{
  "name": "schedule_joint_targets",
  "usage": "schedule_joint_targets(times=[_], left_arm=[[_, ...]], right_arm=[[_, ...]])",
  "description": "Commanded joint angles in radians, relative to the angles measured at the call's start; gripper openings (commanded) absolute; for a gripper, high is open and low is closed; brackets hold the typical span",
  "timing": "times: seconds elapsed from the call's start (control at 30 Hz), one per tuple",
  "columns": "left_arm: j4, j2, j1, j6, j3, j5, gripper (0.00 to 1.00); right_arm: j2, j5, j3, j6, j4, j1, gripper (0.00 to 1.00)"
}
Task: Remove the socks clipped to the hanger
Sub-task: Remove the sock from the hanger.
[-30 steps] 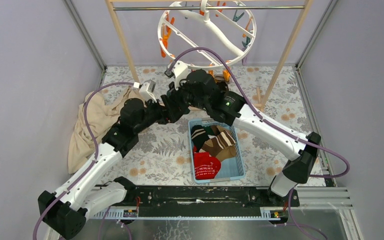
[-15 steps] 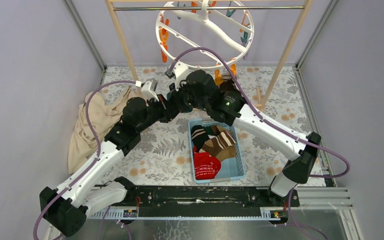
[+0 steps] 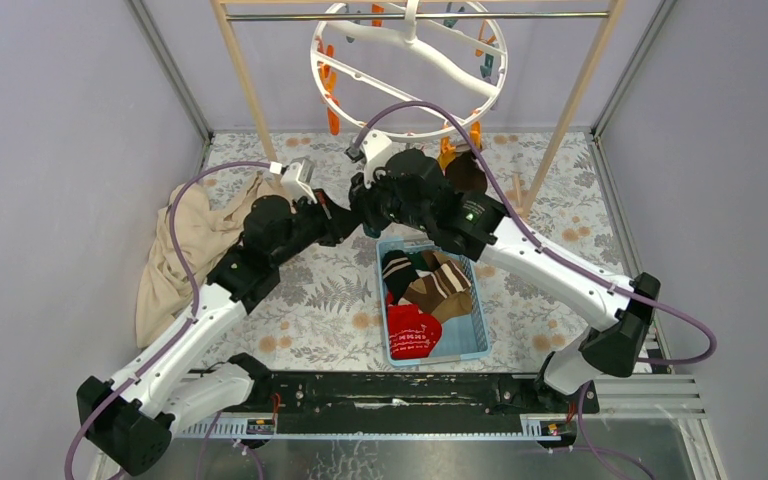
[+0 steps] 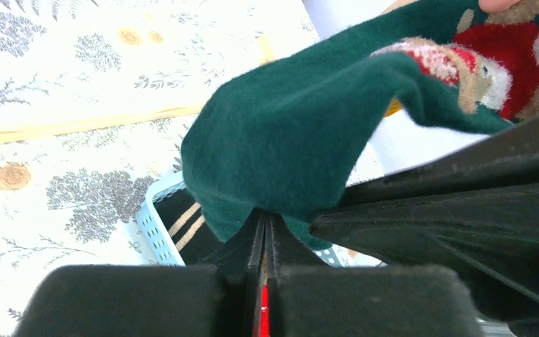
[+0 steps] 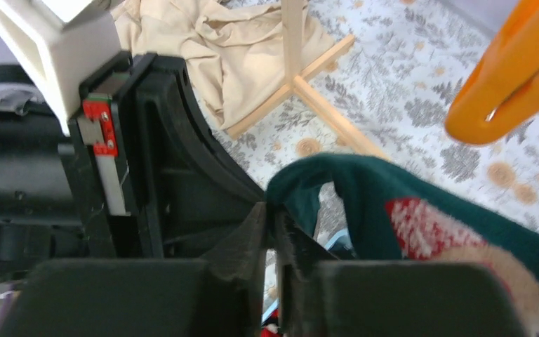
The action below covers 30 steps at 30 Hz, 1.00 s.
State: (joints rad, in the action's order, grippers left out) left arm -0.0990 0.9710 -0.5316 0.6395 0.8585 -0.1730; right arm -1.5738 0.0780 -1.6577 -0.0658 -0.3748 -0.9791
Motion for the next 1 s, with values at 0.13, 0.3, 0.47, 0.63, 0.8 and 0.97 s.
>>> schedule_joint_targets(times=[0.13,0.3,0.47,0.63,0.8,0.97], left_arm=[[0.088,-0.04,-0.005,-0.002,0.019,-0.001,0.53],[0.097,-0.06,-0.007,-0.012,-0.018,0.0,0.71],[0.138,-0.067,-0.008,-0.012,-0.034,-0.006,0.73],[0.155,-0.063,-0.008,-0.01,-0.035,-0.013,0.73],[0.169,-0.061,-0.01,-0.01,-0.041,-0.02,0.73],[0.177,-0.064,-0.011,-0.012,-0.048,-0.031,0.62]], right_arm=[[0.066,-0.025,0.05,-0.029,0.048,-0.006,0.0],[0.08,-0.054,0.07,-0.043,0.068,-0.004,0.0],[0.081,-0.066,0.07,-0.042,0.069,-0.002,0.0],[0.085,-0.069,0.076,-0.043,0.066,-0.003,0.0],[0.09,-0.07,0.079,-0.046,0.068,-0.003,0.0],[0.092,-0.07,0.079,-0.052,0.072,-0.003,0.0]])
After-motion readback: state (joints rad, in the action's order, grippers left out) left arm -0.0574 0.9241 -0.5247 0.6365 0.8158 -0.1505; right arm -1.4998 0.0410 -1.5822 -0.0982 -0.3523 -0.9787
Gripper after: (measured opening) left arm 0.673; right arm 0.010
